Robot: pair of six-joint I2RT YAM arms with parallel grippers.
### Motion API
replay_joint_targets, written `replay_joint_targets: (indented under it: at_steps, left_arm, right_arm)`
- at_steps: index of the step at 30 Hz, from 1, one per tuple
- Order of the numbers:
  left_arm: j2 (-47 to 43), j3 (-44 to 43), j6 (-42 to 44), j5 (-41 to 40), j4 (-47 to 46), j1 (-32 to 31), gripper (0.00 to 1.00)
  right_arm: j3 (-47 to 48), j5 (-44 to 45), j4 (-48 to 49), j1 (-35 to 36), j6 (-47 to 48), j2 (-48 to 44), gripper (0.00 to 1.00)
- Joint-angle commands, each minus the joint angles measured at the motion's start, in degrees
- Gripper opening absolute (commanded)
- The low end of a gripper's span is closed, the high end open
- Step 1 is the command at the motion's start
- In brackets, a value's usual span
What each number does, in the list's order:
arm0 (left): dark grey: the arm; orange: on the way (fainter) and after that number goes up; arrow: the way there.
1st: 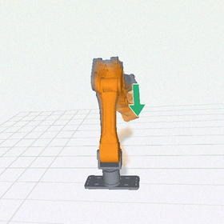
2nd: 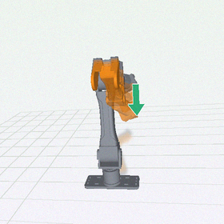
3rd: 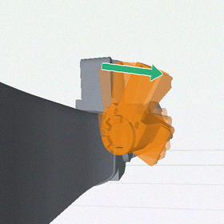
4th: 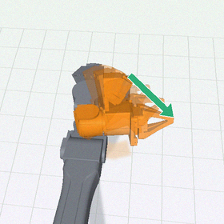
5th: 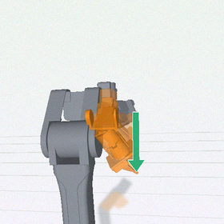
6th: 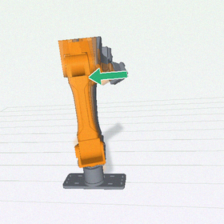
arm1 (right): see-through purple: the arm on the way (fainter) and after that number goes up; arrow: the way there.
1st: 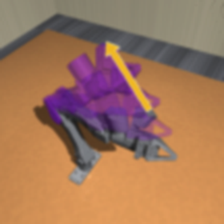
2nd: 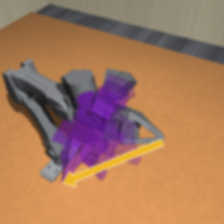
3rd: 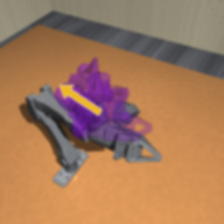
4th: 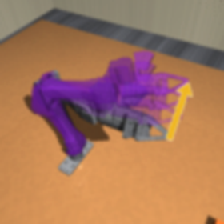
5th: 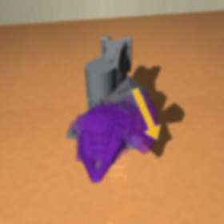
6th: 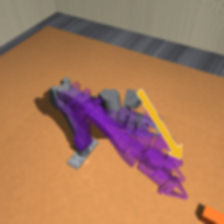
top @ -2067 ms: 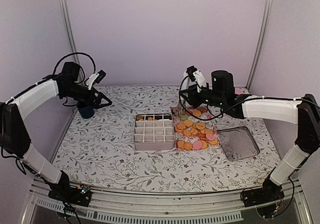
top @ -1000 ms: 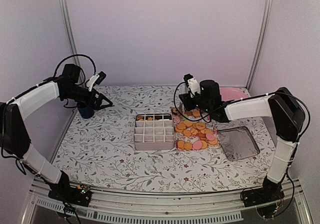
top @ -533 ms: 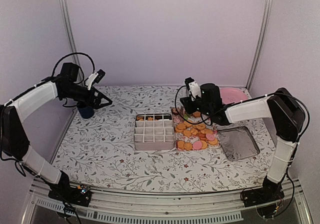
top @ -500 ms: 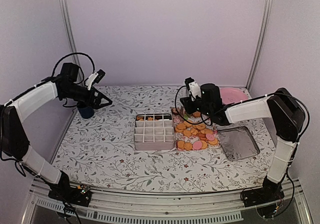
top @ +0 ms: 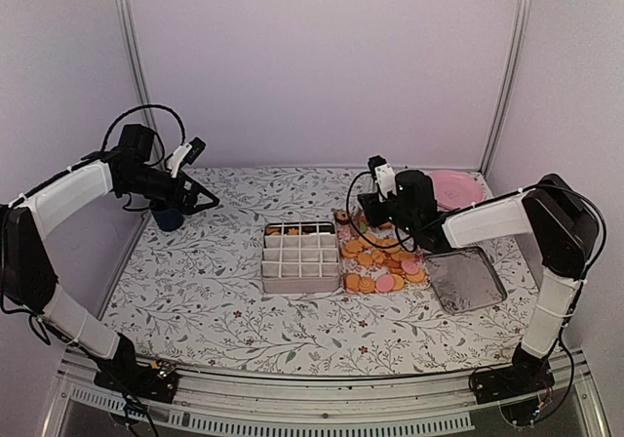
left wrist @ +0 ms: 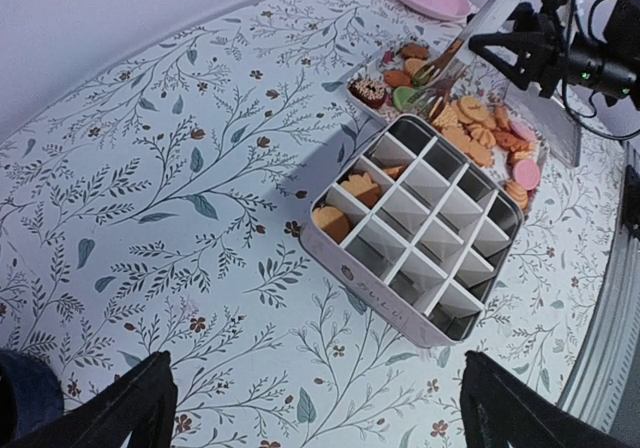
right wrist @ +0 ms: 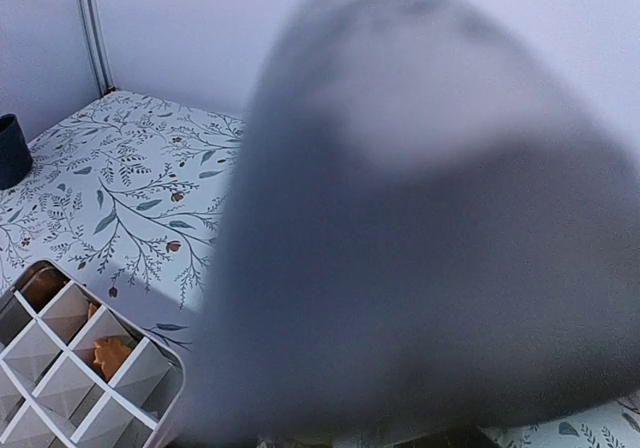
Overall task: Pack the cookies
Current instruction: Pick up the fake cookies from the plate.
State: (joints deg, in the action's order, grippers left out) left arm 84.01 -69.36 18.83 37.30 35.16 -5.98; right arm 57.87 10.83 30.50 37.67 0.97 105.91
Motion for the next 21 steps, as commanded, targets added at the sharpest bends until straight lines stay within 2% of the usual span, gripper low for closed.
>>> replay_joint_targets:
  at_steps: [1,8,13,21]
  left_arm:
    - [-0.82,0.24,0.09,1.3,-1.12,0.3,0.99]
    - [-1.12,0.36,0.47,0.99,-1.14,0.22,0.99]
    - [-0.67,0.8,0.93,0.76,-1.14,0.31,0.99]
    - [1.79,3.09,2.0,0.7,-2.24,0.26,0.99]
  right_arm:
    - [-1.36,0.76,-3.05,0.69,-0.02,-0.4,0.47]
    - [1.39,-0.06,-3.37,0.65,-0.12,0.51,0.36]
    - [3.19,-0.66,-4.03,0.66,0.39,0.63,0.23]
    - [2.43,-2.35,-5.06,1.06,1.47,-5.43,0.2]
